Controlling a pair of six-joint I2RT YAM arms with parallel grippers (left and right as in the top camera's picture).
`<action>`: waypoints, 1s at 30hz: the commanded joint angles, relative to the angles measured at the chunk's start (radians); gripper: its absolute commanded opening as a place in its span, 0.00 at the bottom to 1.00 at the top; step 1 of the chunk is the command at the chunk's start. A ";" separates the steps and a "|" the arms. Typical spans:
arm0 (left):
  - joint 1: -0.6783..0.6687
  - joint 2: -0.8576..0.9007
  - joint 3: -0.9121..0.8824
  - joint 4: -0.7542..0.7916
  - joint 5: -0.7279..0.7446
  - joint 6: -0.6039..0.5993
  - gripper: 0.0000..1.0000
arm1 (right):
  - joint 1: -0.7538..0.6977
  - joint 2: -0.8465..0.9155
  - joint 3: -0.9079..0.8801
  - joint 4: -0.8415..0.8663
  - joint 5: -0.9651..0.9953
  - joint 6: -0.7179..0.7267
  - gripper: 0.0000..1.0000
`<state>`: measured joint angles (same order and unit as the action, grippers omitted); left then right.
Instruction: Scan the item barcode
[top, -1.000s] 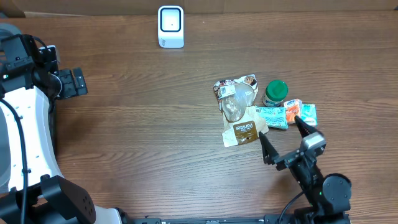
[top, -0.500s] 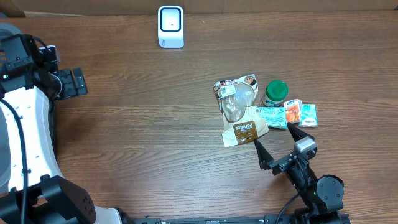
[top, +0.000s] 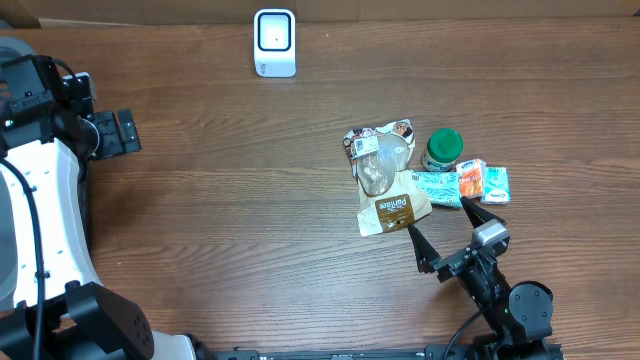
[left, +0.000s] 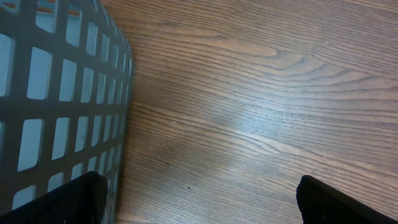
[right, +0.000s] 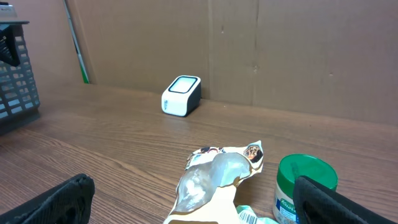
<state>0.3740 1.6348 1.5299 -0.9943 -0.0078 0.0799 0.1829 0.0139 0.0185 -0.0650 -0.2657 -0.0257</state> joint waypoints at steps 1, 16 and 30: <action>0.006 -0.005 -0.003 0.004 -0.002 -0.013 0.99 | -0.007 -0.011 -0.011 0.008 -0.006 0.002 1.00; -0.006 -0.122 -0.004 0.004 -0.002 -0.013 0.99 | -0.007 -0.011 -0.011 0.008 -0.005 0.002 1.00; -0.180 -0.733 -0.531 0.109 -0.181 0.028 0.99 | -0.007 -0.011 -0.011 0.008 -0.005 0.002 1.00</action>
<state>0.2459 1.0134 1.1400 -0.9463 -0.1379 0.0879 0.1829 0.0139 0.0185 -0.0639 -0.2657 -0.0261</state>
